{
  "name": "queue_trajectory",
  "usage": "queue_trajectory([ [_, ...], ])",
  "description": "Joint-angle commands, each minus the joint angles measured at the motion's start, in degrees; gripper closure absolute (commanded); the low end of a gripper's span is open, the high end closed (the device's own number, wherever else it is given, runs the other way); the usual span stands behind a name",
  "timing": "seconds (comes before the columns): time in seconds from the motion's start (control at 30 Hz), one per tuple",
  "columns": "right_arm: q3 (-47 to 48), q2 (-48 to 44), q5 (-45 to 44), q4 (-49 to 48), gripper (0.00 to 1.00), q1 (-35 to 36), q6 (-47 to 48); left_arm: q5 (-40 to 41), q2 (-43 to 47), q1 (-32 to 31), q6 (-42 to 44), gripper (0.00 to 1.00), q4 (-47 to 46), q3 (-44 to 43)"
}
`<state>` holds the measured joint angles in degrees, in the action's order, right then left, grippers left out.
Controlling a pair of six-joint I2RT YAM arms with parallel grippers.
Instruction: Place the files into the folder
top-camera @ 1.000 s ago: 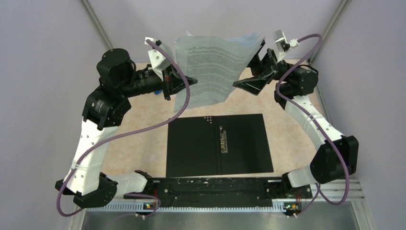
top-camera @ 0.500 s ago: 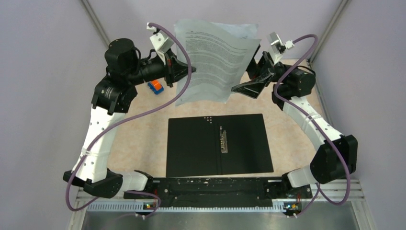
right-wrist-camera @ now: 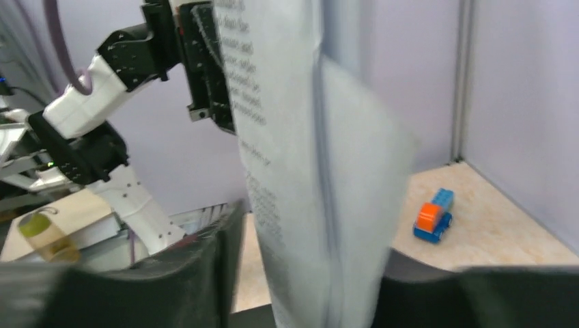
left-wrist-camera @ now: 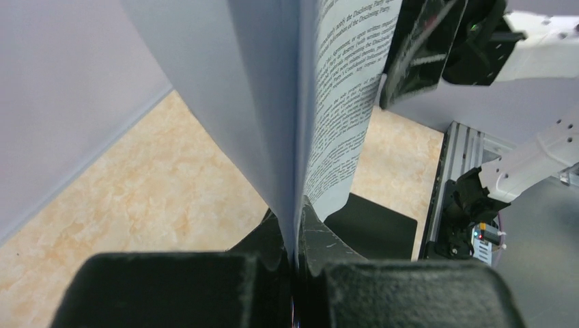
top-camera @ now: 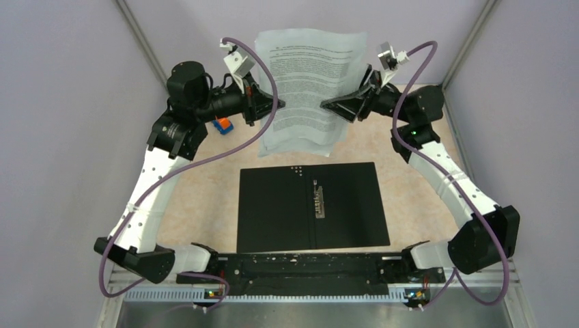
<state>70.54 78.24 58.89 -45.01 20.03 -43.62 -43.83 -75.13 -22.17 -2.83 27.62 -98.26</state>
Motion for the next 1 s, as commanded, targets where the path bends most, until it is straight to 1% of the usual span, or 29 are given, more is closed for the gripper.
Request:
queue_trajectory([
  [0.0, 1.70, -4.72, -8.18, 15.83, 0.71, 0.88, 15.08, -0.58, 3.14, -0.08, -1.07, 1.00, -9.02, 5.55],
  [0.07, 1.67, -5.66, -11.99, 20.78, 0.95, 1.49, 20.14, 0.50, 4.52, -0.38, -2.11, 1.00, -13.94, 10.22],
  [0.1, 1.37, -6.30, -14.27, 23.57, 1.00, 1.99, 23.00, 1.27, 5.08, -0.75, -2.41, 1.00, -16.00, 12.58],
  [0.17, -0.74, -7.84, -18.00, 26.47, 1.00, 2.96, 27.69, 2.72, 5.73, -1.53, -2.40, 1.00, -18.90, 16.08],
  [0.27, -6.27, -10.42, -22.81, 24.57, 1.00, 3.88, 31.43, 6.10, 5.59, -3.39, -0.71, 1.00, -22.55, 21.71],
  [0.33, -9.84, -11.50, -27.16, 23.46, 1.00, 4.48, 34.23, 7.85, 5.18, -4.77, 1.19, 1.00, -26.63, 25.47],
  [0.4, -14.13, -12.16, -28.97, 19.60, 1.00, 4.53, 35.73, 10.67, 4.70, -5.89, 1.65, 1.00, -32.56, 29.97],
  [0.47, -18.81, -12.48, -31.02, 12.64, 1.00, 4.52, 35.93, 12.19, 3.43, -6.37, 1.58, 1.00, -39.92, 33.81],
  [0.6, -23.56, -10.11, -34.00, 4.05, 1.00, 4.56, 36.03, 16.21, -0.88, -7.05, 0.98, 1.00, -46.91, 36.27],
  [0.73, -24.51, -4.95, -37.48, -2.24, 1.00, 4.44, 35.70, 20.48, -5.99, -6.97, 0.74, 1.00, -55.73, 37.68],
  [0.87, -20.28, 1.04, -38.26, -2.28, 1.00, 4.24, 37.29, 22.80, -11.95, -6.92, 3.17, 1.00, -57.51, 35.04],
  [0.97, -16.74, 6.47, -35.44, -4.00, 1.00, 2.65, 35.93, 24.74, -16.32, -6.58, 5.54, 1.00, -58.32, 32.63],
])
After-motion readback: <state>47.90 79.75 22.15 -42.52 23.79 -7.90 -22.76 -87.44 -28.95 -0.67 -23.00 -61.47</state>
